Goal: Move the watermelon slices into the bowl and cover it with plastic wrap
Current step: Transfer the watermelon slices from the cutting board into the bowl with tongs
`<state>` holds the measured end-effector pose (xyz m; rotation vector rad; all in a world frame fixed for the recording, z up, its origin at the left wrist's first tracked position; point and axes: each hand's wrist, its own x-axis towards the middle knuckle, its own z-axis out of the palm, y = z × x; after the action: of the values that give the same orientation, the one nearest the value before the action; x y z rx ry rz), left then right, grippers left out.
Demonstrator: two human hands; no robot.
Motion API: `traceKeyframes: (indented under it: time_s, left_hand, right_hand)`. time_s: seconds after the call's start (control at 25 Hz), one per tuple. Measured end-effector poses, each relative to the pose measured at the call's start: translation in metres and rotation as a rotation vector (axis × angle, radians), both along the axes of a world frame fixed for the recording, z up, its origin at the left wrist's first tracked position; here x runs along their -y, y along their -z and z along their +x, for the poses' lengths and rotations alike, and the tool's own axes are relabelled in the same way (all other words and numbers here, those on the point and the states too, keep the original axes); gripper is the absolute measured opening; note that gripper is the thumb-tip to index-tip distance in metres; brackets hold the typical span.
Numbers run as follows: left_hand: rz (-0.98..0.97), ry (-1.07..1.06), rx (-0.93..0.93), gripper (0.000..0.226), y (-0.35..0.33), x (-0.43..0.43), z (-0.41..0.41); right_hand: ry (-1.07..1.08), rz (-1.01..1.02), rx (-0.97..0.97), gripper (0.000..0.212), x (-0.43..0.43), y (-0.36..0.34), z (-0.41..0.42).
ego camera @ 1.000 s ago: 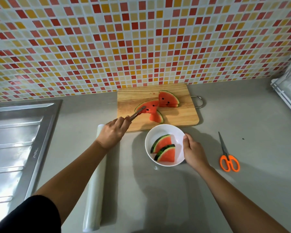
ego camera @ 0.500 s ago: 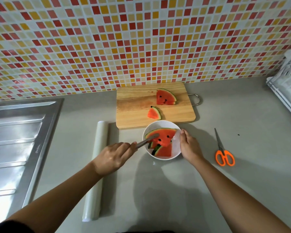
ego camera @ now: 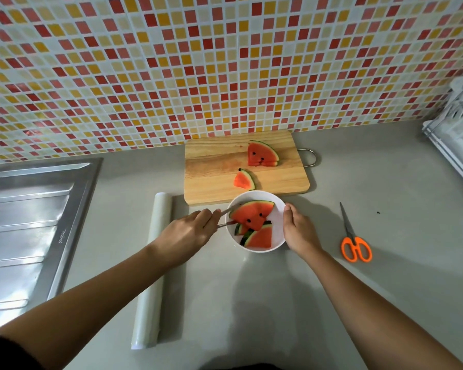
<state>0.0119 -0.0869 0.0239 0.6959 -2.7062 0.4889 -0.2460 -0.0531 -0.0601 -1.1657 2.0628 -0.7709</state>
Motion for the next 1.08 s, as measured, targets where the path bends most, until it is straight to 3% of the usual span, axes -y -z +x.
traceKeyframes:
  time_s: [0.16, 0.4, 0.56, 0.84, 1.08]
  left_hand:
    - [0.154, -0.124, 0.027, 0.032, -0.025, -0.009, 0.000]
    - [0.593, -0.503, -0.461, 0.030, -0.019, 0.030, -0.002]
    - [0.877, -0.728, -0.479, 0.038, 0.019, 0.078, -0.015]
    - [1.021, -0.618, -0.448, 0.029, 0.043, 0.133, -0.031]
    - [0.979, -0.436, -0.325, 0.030, 0.042, 0.150, -0.030]
  right_hand:
    - [-0.017, -0.021, -0.014, 0.034, -0.001, -0.002, 0.001]
    - [-0.004, 0.013, -0.030, 0.030, -0.001, -0.007, -0.003]
    - [-0.017, 0.012, -0.056, 0.035, -0.003, -0.007, -0.013]
    - [-0.061, -0.029, -0.070, 0.033, -0.005, -0.004, -0.019]
    - [-0.044, -0.033, -0.053, 0.030, -0.006, -0.002, -0.019]
